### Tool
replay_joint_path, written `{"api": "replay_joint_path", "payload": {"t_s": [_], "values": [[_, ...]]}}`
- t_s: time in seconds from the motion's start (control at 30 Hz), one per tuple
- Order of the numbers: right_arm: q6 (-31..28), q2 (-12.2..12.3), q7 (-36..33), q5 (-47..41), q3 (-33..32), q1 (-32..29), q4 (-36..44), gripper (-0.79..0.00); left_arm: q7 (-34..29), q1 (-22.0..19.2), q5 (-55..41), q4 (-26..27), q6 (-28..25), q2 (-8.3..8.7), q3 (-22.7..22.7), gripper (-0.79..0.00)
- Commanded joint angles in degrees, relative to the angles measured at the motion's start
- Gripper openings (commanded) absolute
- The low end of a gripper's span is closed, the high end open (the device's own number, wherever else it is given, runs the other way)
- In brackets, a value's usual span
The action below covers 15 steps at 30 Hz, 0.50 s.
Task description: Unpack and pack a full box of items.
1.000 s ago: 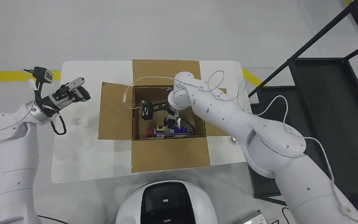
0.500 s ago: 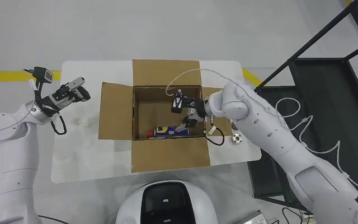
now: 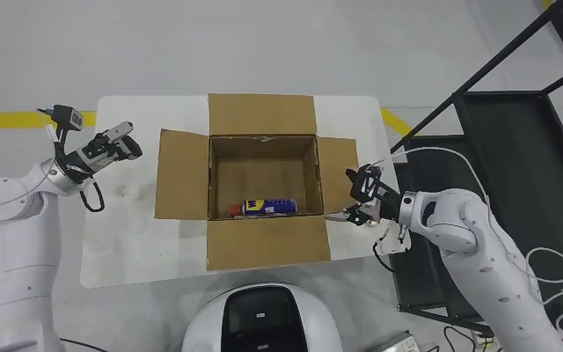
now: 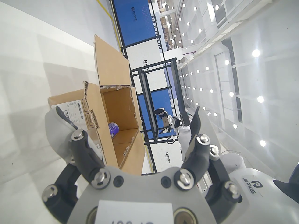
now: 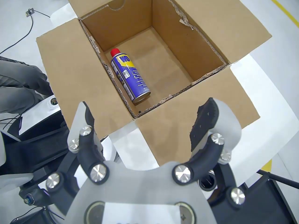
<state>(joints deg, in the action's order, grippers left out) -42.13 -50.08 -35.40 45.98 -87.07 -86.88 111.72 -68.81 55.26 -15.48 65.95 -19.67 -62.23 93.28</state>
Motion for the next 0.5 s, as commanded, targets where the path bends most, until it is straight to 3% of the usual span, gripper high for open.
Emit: {"api": "replay_joint_path", "payload": {"t_s": [0.0,0.27,0.47], "values": [[0.0,0.0,0.0,0.0,0.0,0.0,0.0,0.000,0.0,0.0,0.0,0.0,0.0,0.00,0.0,0.000],[0.6,-0.1,1.0,-1.1,0.2,-0.4,-0.5,0.000,0.0,0.0,0.0,0.0,0.0,0.00,0.0,0.000],[1.5,0.4,1.9,-3.2,-5.2,-3.2,-8.4,0.000,0.0,0.0,0.0,0.0,0.0,0.00,0.0,0.000]]}}
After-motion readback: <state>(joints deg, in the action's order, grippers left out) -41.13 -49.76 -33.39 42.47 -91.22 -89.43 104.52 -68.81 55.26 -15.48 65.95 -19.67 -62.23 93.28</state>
